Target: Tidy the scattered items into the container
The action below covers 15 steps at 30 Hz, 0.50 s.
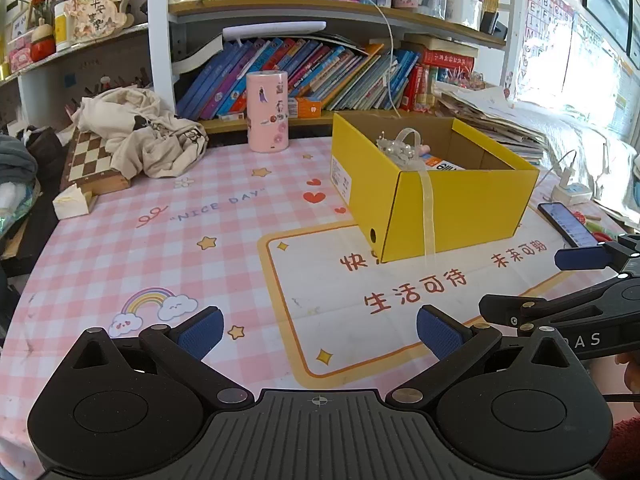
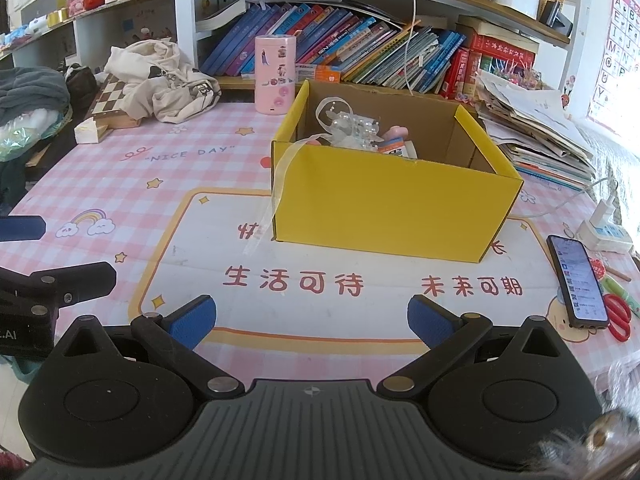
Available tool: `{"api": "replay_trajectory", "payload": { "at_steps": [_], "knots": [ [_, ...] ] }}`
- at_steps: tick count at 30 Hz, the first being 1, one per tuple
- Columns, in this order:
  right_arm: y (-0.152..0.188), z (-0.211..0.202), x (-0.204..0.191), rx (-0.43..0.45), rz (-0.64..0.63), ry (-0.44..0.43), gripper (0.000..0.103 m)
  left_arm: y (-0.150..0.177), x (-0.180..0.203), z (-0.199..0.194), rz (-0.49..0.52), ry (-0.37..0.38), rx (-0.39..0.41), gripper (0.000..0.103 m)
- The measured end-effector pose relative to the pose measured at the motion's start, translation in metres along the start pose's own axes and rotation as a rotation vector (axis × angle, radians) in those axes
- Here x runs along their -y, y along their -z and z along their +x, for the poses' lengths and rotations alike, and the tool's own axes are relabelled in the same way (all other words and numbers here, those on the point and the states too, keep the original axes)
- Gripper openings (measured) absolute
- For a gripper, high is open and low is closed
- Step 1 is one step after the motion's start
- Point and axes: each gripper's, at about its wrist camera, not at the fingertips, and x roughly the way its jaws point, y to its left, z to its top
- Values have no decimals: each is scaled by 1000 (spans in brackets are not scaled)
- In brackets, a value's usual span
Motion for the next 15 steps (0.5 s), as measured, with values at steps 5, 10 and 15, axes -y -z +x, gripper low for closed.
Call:
{"api": "replay_trajectory", "payload": {
  "at_steps": [5,10,15],
  "knots": [
    [1,1,0,-6,-1,-2,103,0,0,1,-1,7,1,103],
    [1,4,0,-16,-3,-3,103,0,2,2,3,-1,4,103],
    [0,8,4,-31,-5,2,103,-2,1,8,-13,0,-9,103]
  ]
}}
